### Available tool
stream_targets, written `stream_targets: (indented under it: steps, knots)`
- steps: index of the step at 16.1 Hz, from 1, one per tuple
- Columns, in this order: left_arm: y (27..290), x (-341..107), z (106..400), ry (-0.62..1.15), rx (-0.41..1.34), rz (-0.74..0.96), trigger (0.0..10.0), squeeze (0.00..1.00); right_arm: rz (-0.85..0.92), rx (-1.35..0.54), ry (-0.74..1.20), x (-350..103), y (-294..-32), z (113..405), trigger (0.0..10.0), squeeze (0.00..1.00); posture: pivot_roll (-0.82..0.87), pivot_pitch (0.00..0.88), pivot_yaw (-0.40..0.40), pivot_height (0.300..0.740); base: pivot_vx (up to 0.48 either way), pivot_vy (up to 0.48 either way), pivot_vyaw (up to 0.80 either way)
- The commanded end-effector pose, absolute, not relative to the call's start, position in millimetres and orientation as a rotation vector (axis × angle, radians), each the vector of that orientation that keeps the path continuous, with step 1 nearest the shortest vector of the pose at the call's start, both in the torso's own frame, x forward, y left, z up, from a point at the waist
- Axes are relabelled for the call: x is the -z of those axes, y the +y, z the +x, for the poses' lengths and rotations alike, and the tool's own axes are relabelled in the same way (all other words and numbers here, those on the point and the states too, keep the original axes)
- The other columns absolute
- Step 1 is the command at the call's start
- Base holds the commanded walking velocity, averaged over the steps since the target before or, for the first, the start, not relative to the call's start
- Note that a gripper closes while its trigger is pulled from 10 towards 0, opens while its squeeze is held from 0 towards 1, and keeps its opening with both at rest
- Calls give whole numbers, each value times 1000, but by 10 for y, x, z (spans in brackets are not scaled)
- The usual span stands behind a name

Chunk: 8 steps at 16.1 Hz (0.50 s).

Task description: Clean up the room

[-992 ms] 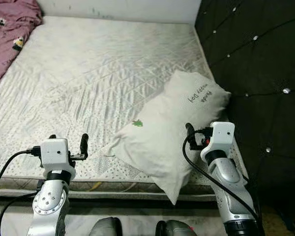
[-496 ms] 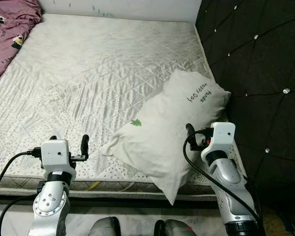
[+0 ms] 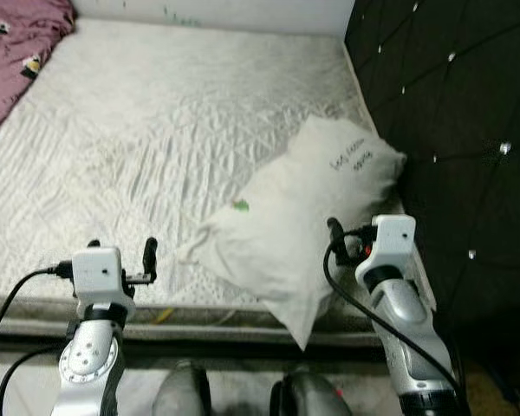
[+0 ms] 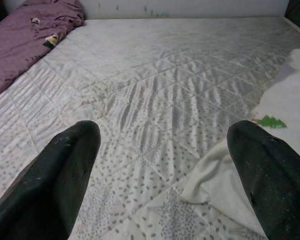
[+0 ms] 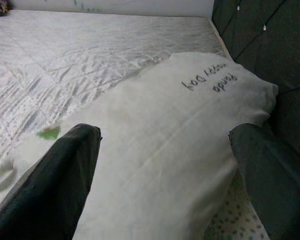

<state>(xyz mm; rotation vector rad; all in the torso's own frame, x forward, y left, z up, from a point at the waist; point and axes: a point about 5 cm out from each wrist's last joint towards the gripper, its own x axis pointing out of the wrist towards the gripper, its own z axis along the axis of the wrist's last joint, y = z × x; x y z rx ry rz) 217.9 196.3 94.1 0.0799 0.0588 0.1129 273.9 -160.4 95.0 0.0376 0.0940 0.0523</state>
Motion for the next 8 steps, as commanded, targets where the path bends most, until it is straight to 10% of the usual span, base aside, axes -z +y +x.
stream_targets:
  steps: [1,8]
  knots:
    - [1959,-931,2157,68,-116,84,10000,0,37,-58,99,-950,-1609,2723,10000,0,40,129,-51,634,0,0,0]
    - [1970,-946,2176,71,-119,80,10000,0,22,-81,92,-970,-1577,2731,10000,0,35,144,-61,634,0,0,0]
